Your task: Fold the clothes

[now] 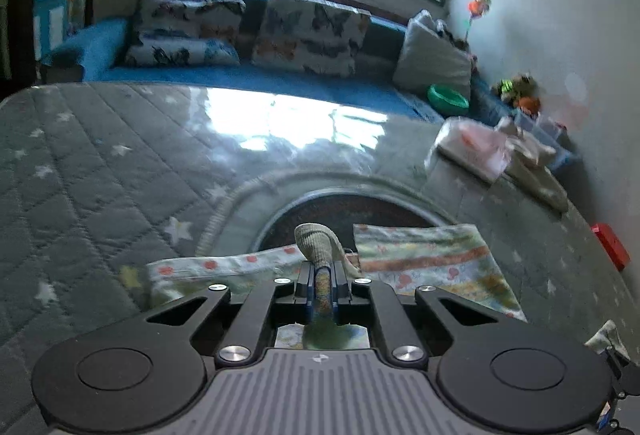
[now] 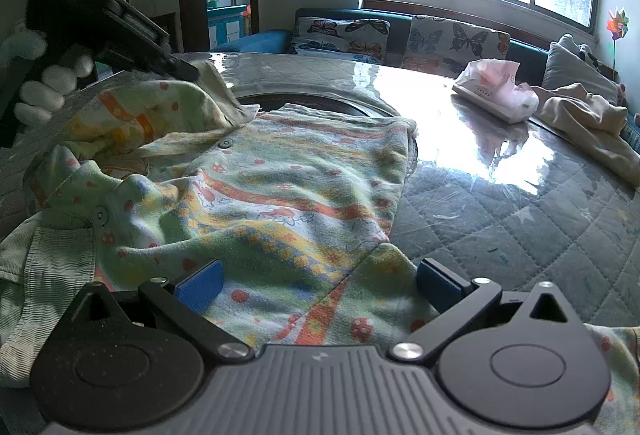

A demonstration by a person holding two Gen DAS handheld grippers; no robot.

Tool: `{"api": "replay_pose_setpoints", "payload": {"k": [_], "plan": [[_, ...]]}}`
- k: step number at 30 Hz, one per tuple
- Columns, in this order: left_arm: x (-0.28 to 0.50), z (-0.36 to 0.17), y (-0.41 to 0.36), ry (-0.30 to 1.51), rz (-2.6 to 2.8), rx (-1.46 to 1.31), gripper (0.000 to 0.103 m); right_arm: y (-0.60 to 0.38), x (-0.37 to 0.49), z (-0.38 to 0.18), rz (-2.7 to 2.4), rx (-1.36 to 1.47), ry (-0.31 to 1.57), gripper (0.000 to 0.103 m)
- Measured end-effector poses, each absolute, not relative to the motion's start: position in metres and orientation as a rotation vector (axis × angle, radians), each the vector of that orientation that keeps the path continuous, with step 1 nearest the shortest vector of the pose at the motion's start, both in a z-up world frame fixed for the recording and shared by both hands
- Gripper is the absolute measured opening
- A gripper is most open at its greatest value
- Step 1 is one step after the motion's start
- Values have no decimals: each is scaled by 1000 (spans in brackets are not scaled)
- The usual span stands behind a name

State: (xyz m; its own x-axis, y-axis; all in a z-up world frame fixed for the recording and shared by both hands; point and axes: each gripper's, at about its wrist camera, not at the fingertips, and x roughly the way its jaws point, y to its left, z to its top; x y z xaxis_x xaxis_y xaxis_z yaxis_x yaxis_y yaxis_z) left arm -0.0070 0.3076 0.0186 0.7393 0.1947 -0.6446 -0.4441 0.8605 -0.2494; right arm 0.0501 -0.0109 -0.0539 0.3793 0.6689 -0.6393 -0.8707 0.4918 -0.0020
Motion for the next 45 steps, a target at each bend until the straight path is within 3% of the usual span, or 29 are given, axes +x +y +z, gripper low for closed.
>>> {"api": "replay_pose_setpoints", "payload": {"k": [20,29,45], "plan": [[-159,41,325,474,874,-336,8,-11,50,-54,1010,-369,625,103],[-222,18,331,505,1105,-368,8,-10,50,-54,1010,-369,625,103],[-240,3,312,609,1184,-281,8,-3,30,-30,1123,-424,615,103]]}}
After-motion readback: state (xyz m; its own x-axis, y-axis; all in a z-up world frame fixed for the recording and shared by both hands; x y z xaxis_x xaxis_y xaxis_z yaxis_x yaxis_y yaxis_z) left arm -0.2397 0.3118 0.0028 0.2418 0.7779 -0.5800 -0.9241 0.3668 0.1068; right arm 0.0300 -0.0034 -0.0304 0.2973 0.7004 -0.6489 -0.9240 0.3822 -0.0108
